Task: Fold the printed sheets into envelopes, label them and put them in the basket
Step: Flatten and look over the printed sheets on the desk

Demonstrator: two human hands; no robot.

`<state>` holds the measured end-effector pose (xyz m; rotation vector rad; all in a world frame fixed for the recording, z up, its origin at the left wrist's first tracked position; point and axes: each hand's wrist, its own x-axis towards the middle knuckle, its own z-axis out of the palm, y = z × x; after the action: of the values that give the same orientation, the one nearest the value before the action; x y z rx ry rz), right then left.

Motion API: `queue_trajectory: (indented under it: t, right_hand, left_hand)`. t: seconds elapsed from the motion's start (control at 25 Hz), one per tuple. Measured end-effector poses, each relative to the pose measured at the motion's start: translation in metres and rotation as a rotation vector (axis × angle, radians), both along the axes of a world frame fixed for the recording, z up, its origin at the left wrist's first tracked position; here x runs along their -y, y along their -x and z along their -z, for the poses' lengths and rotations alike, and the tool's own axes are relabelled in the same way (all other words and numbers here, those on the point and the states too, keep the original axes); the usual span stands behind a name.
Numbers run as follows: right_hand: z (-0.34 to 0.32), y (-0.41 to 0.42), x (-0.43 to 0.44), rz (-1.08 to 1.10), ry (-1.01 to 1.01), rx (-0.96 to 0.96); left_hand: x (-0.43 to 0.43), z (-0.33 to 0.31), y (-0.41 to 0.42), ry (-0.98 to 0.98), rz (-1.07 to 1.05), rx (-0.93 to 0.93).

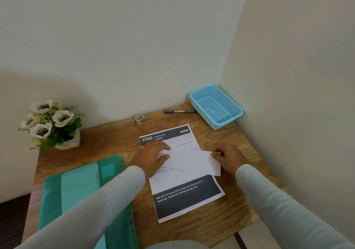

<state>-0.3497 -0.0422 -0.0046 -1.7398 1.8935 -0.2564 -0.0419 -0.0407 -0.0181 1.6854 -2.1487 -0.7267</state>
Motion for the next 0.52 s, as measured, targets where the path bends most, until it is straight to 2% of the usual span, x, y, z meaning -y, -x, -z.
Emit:
queue_trajectory:
  t: [0.16,0.32,0.52]
  right_hand:
    - [0.007,-0.002,-0.003,0.029,0.016,-0.131]
    - [0.011,-0.019,-0.010,-0.132,0.179,-0.369]
    - [0.037,-0.083,-0.027,-0.332,0.124,-0.313]
  left_hand:
    - [-0.002,0.024,0.015,0.067,0.158,0.285]
    - [0.002,0.031,0.016,0.060,0.168,0.377]
    - [-0.002,0.039,0.017,0.107,0.156,0.517]
